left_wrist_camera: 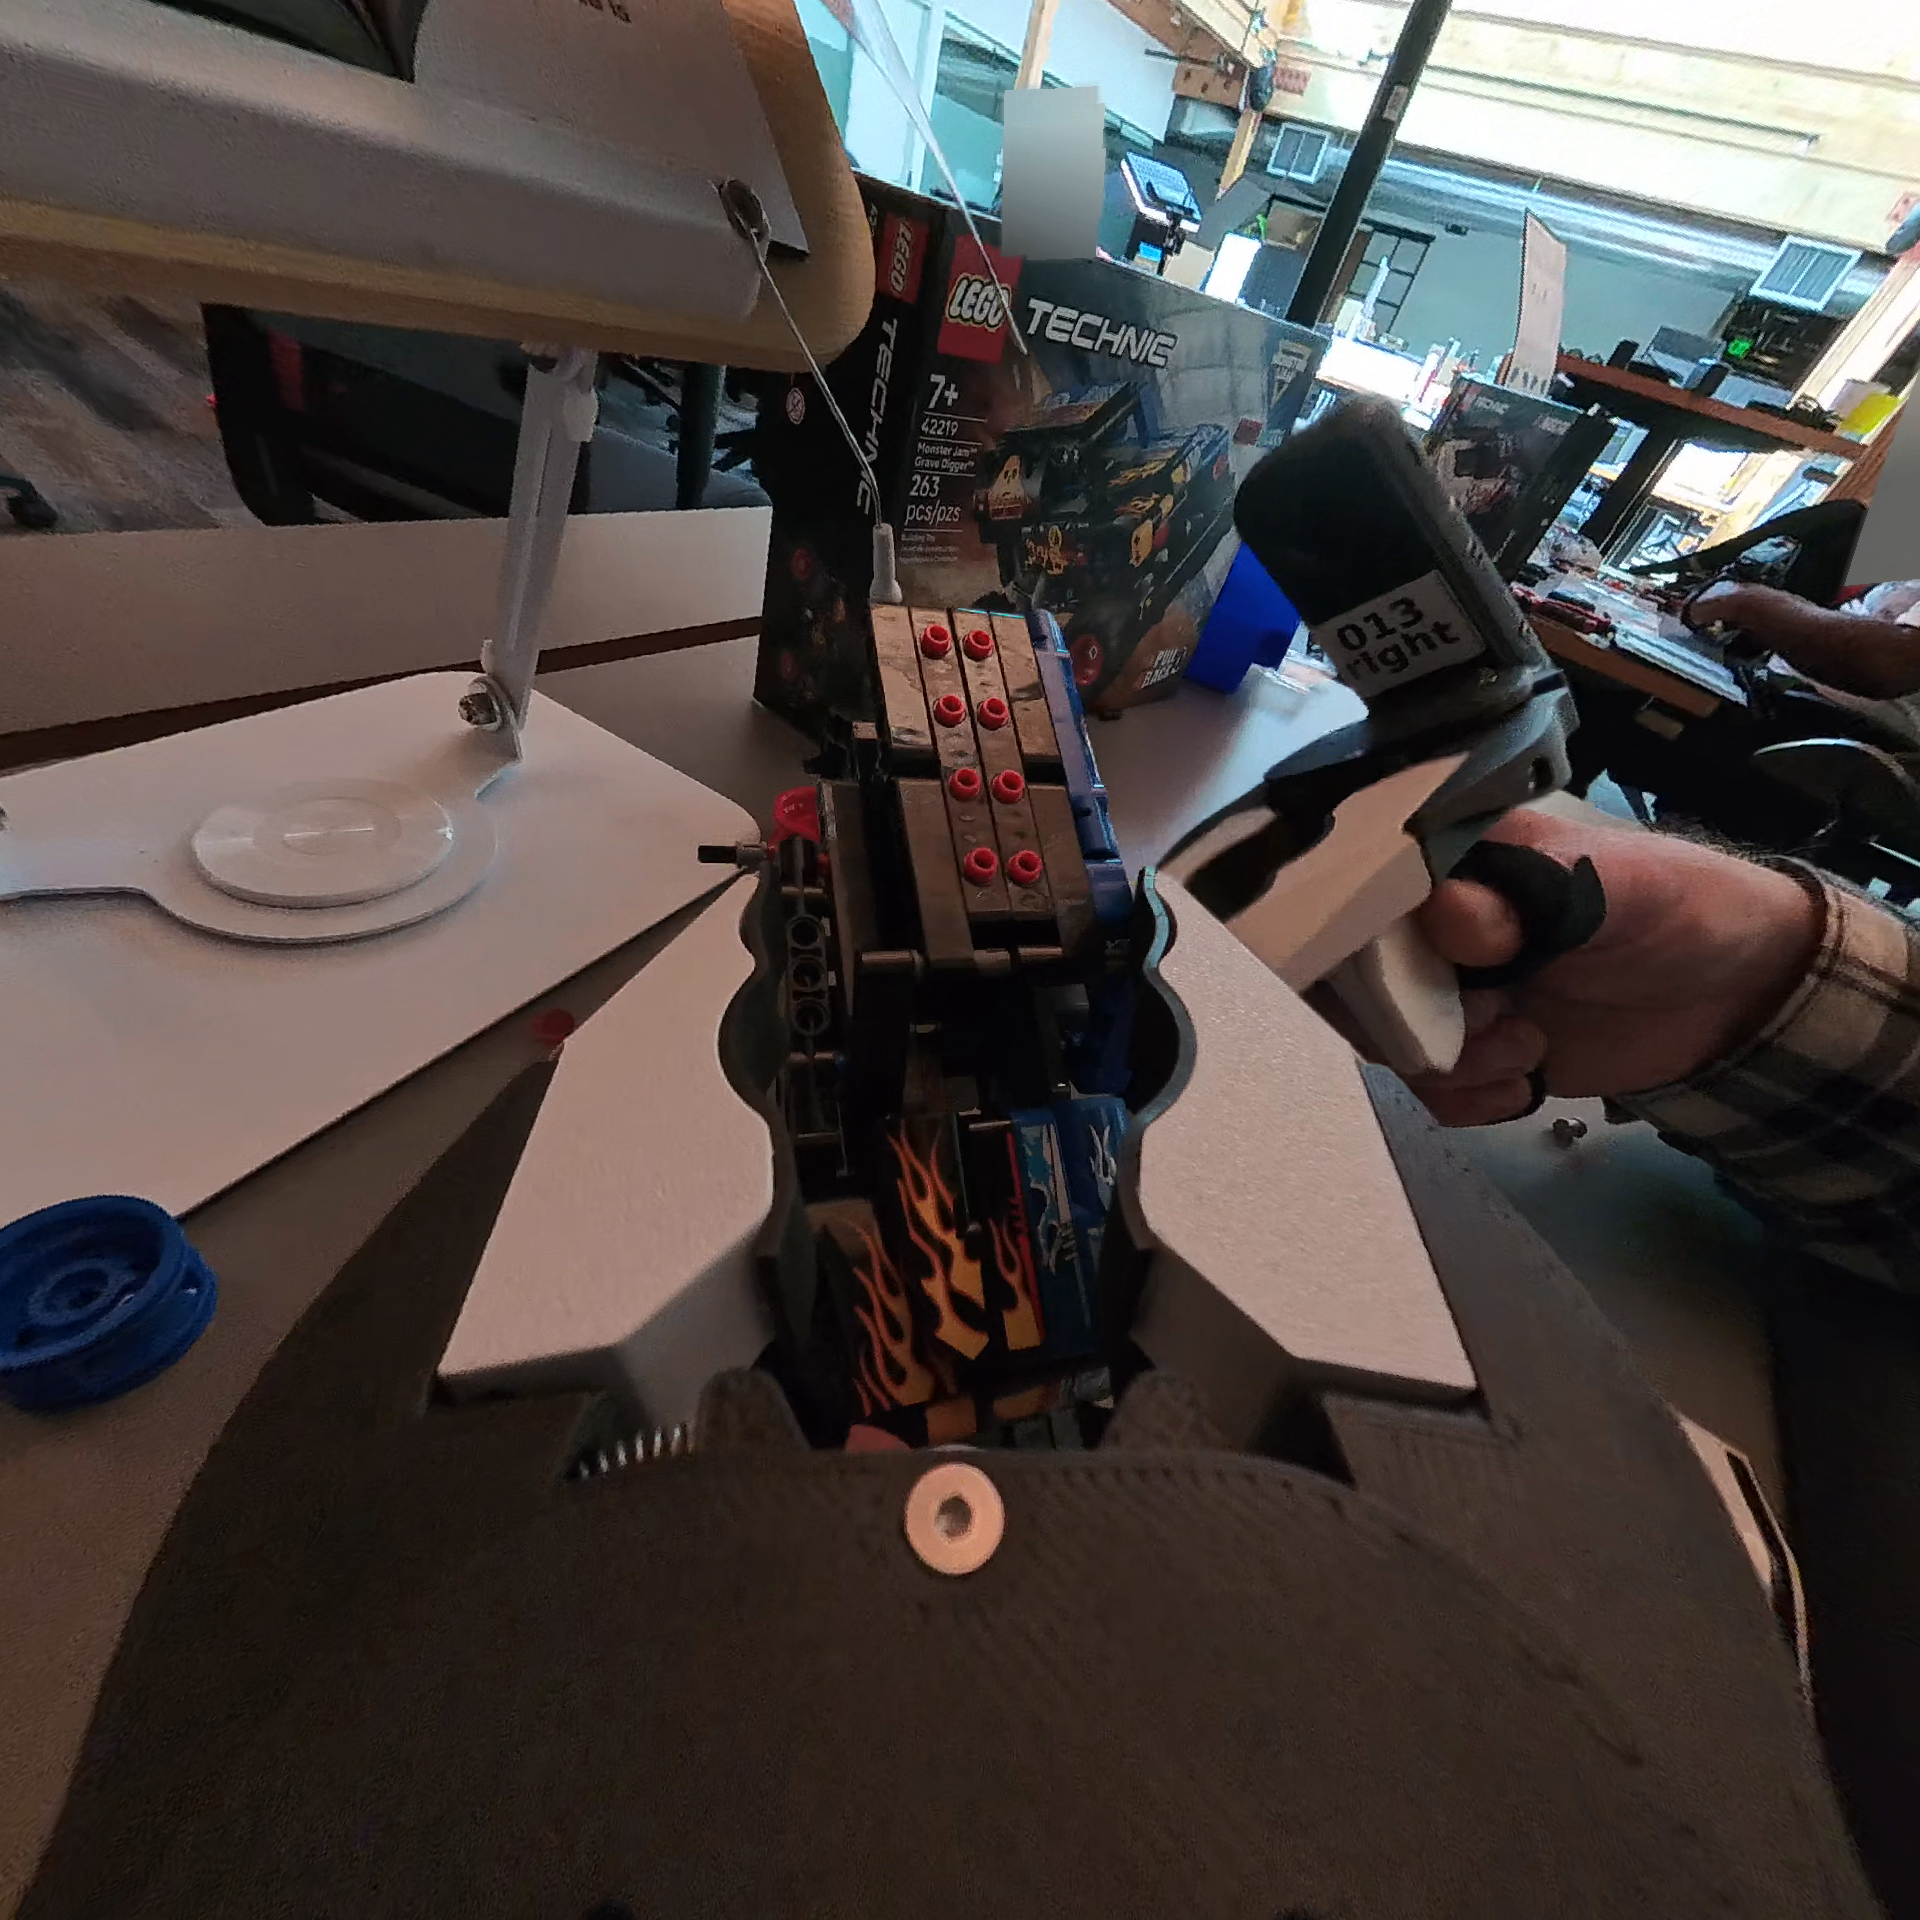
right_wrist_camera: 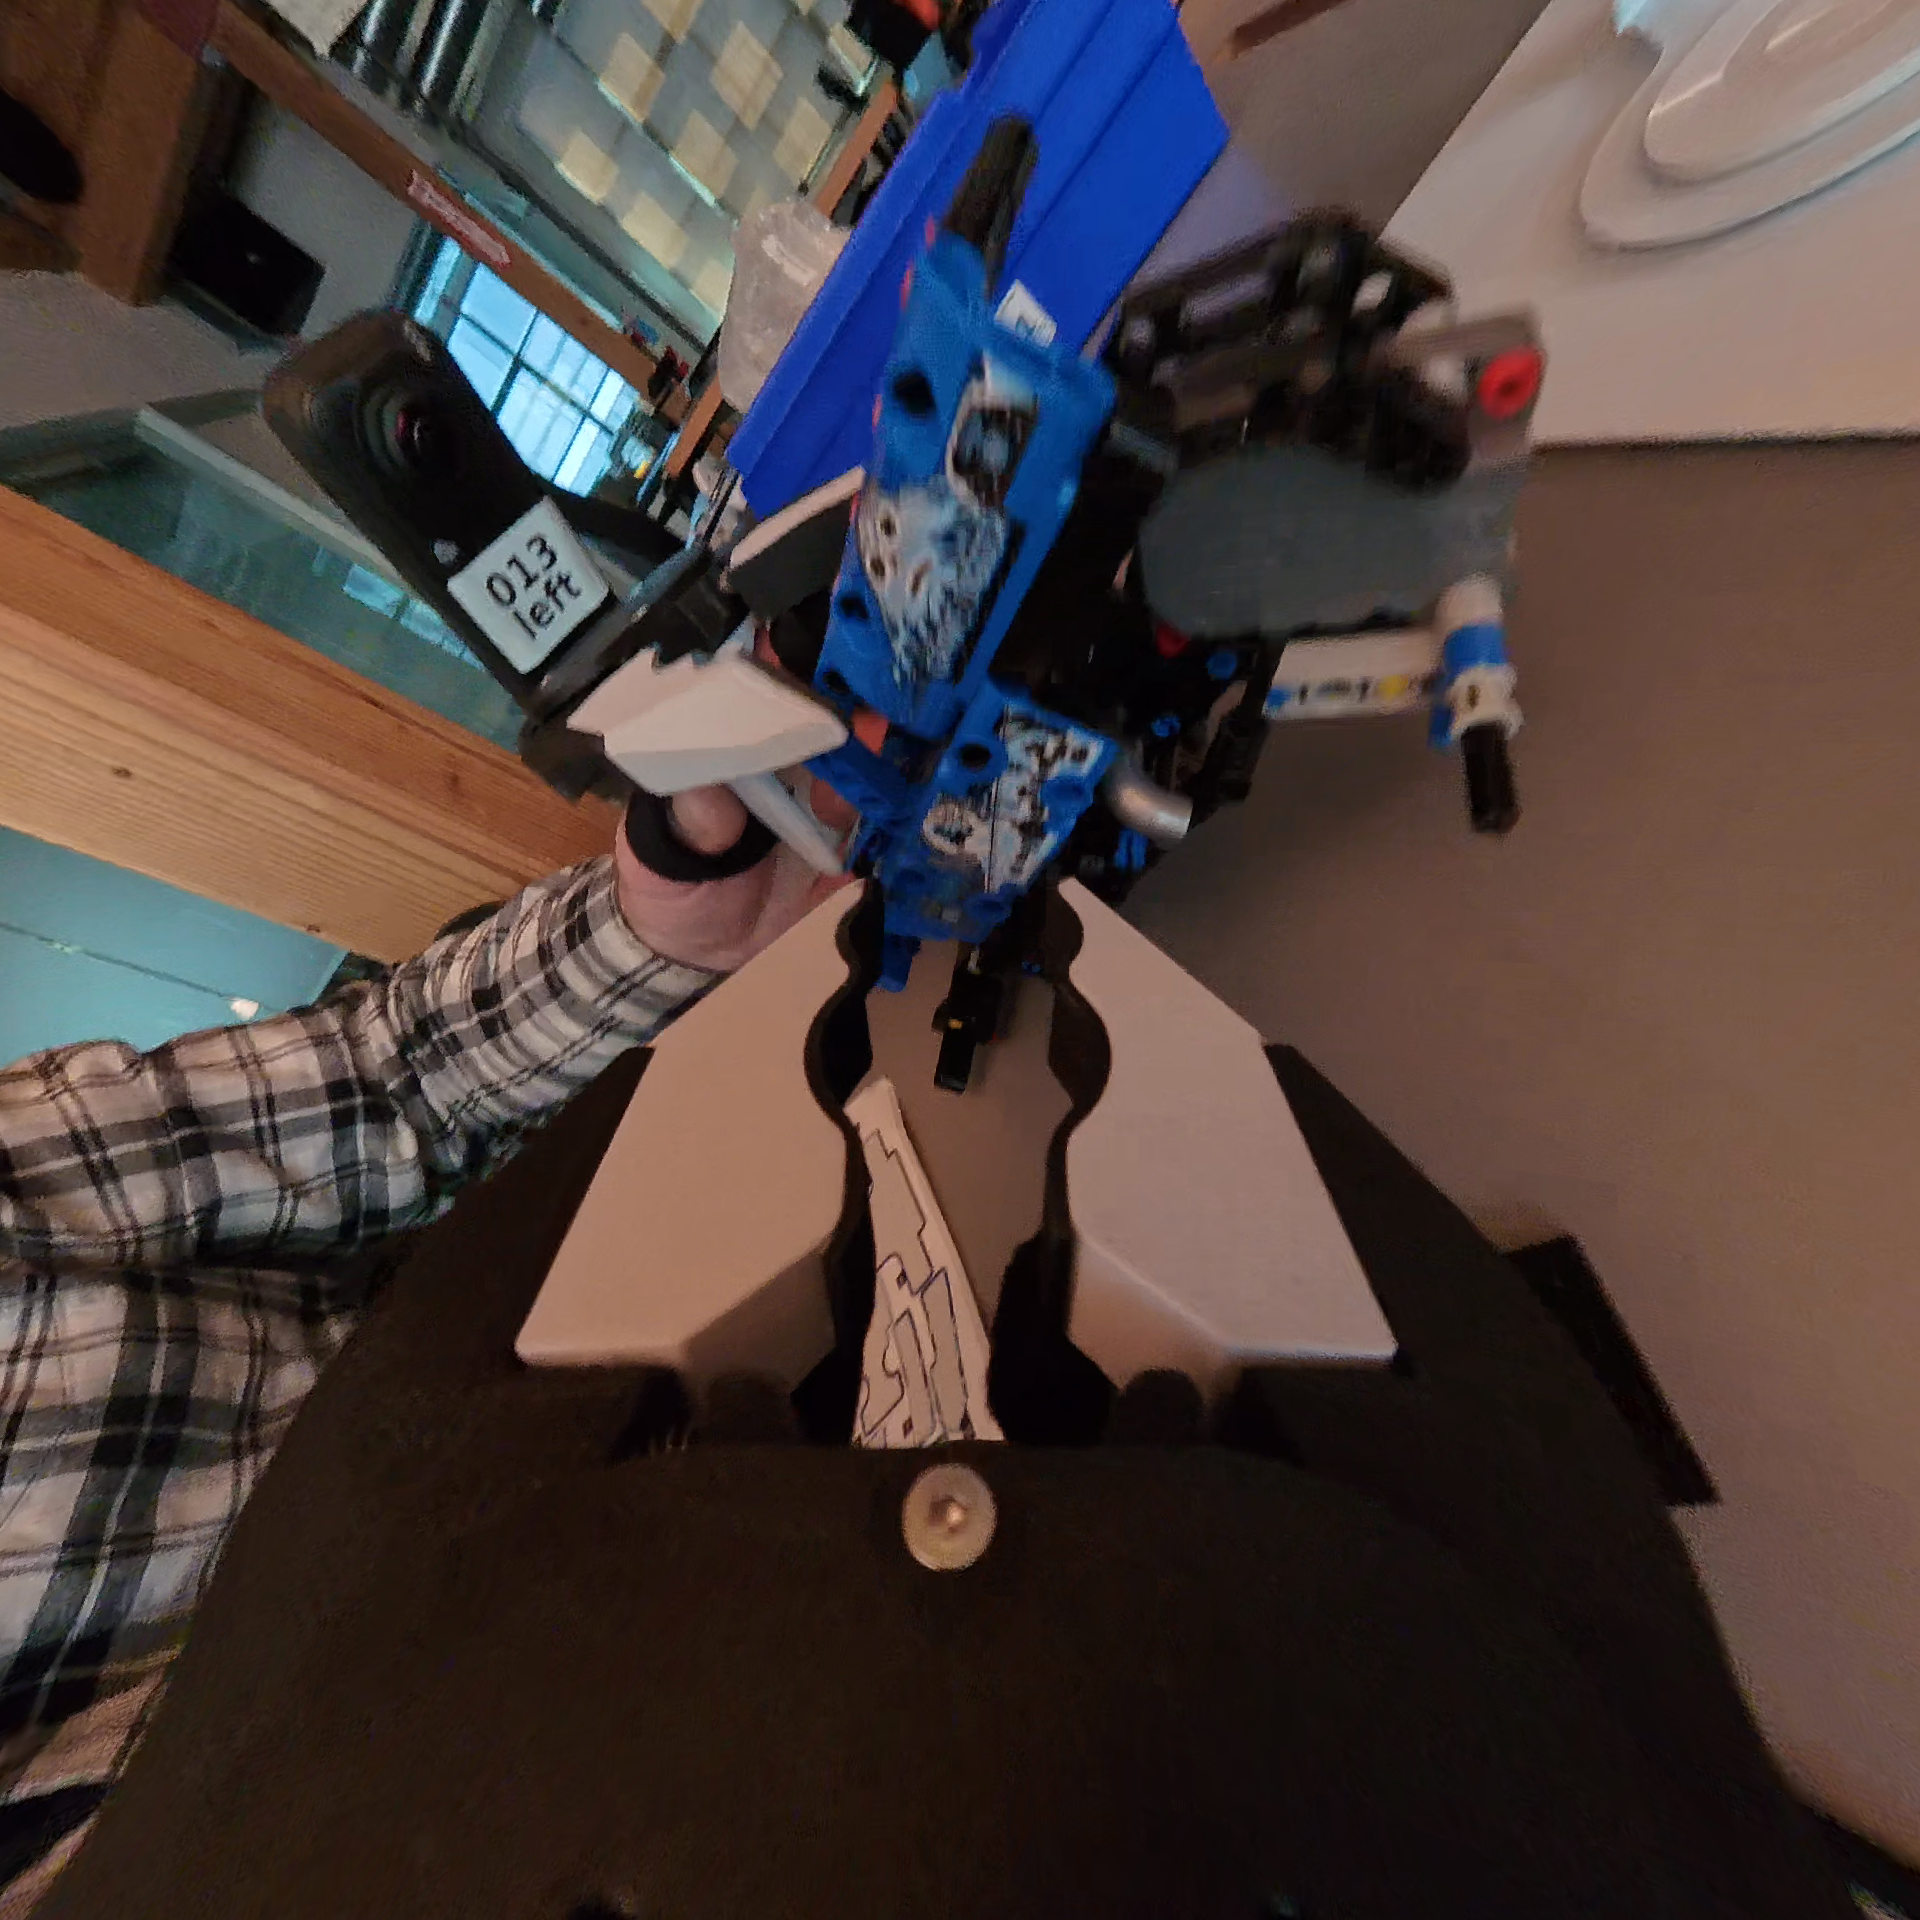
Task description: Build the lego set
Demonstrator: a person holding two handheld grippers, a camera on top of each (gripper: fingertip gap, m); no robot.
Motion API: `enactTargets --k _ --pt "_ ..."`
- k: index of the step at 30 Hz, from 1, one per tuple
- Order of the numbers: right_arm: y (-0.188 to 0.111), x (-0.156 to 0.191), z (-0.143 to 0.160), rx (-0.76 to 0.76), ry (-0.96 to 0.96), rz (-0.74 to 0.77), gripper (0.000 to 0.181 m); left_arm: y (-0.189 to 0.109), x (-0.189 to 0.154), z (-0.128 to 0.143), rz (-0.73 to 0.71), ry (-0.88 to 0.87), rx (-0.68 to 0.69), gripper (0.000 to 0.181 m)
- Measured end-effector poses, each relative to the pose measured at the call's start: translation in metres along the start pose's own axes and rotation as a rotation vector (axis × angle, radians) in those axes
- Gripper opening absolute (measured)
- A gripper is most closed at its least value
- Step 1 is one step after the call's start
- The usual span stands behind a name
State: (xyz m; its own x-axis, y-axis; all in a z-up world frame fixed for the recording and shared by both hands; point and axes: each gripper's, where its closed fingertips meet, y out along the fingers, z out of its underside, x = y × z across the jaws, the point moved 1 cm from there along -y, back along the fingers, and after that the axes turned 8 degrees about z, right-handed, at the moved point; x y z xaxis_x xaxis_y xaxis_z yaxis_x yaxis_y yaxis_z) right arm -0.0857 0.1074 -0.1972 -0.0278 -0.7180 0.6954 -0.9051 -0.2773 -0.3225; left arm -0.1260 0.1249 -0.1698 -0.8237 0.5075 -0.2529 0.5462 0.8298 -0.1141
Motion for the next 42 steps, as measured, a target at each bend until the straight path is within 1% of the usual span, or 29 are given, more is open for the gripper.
enactTargets --k 2,4,7,12,15,18,24,28,30,32,37,39,42 --pt "0.001 0.002 0.007 0.025 0.018 -0.029 0.027 -0.002 0.003 -0.002 -0.003 -0.017 -0.018 0.066" --pt "0.004 0.004 0.01 0.044 0.02 -0.045 0.018 -0.003 0.005 -0.002 -0.002 -0.027 -0.019 0.065" --pt "0.005 0.004 0.009 0.033 -0.009 -0.035 0.021 -0.003 0.005 -0.003 -0.016 -0.014 -0.017 0.065" --pt "0.007 0.004 0.008 0.019 -0.004 -0.043 0.036 -0.002 0.003 -0.002 -0.038 0.026 0.004 0.065" --pt "0.007 0.002 0.007 0.012 -0.001 -0.038 0.031 0.0 -0.003 0.0 -0.021 0.032 0.011 0.065" --pt "0.007 0.002 0.007 0.009 -0.006 -0.031 0.03 0.001 -0.004 -0.001 -0.03 0.054 0.015 0.065" --pt "0.006 0.001 0.007 0.011 -0.019 -0.038 0.029 0.0 -0.004 0.0 -0.034 0.036 0.024 0.065" --pt "0.008 0.0 0.008 0.021 -0.01 -0.041 0.029 0.0 -0.003 0.002 -0.018 0.02 0.053 0.066" --pt "0.008 -0.002 0.009 0.027 0.005 -0.042 0.029 0.001 -0.004 0.002 0.004 0.011 0.08 0.067" --pt "0.008 -0.003 0.009 0.031 0.021 -0.046 0.029 0.002 -0.006 0.005 0.037 0.001 0.119 0.076" --pt "0.01 -0.005 0.012 0.057 0.043 -0.053 0.03 0.0 -0.013 0.014 0.106 0.059 0.259 0.094" --pt "0.011 -0.005 0.013 0.07 0.048 -0.054 0.03 -0.002 -0.013 0.019 0.123 0.097 0.322 0.096" --pt "0.013 -0.005 0.016 0.087 0.048 -0.056 0.03 -0.007 -0.009 0.026 0.107 0.203 0.415 0.091"
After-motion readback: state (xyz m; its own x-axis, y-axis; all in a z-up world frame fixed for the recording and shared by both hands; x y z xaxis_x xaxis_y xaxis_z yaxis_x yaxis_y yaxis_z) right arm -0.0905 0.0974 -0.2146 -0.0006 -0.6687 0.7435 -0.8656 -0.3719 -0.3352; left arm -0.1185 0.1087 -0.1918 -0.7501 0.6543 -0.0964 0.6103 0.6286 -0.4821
